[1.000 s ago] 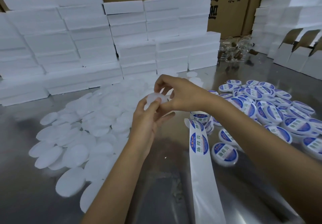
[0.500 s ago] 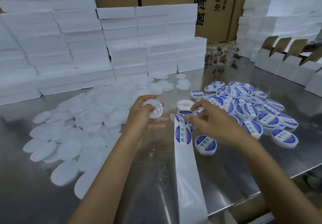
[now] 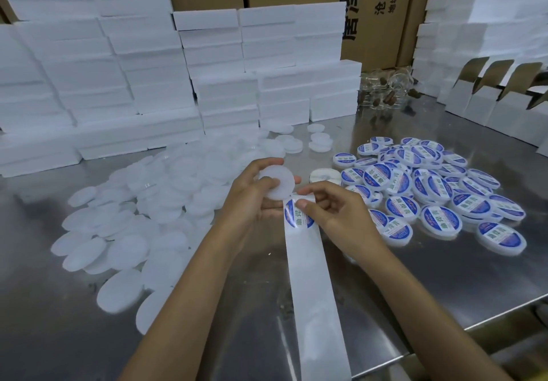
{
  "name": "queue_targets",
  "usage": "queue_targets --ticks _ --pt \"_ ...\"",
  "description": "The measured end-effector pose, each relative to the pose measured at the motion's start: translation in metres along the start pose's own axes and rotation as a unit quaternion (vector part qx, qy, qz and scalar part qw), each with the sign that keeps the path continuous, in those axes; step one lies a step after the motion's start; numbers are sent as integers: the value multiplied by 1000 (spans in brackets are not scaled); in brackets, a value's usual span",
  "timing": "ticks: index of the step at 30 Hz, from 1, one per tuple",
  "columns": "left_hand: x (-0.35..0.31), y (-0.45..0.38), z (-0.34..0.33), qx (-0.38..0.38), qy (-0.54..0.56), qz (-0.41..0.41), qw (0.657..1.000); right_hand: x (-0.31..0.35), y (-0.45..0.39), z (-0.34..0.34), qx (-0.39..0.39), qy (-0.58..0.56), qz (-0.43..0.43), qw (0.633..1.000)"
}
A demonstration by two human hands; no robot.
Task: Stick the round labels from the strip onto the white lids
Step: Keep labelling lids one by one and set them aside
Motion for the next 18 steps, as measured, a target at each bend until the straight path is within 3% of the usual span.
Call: queue_targets --ticks 11,18 --pt "4 -2 -1 -22 21 22 999 11 7 6 -43 64 77 994" --pt "7 -3 -1 -26 56 45 997 33 18 8 -115 183 195 957"
Point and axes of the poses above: each hand's wrist, its own y-axis away from the middle knuckle, its own z-axis out of the back of the hand, x = y × z, the point moved 8 cm from there along -y, towards the middle knuckle
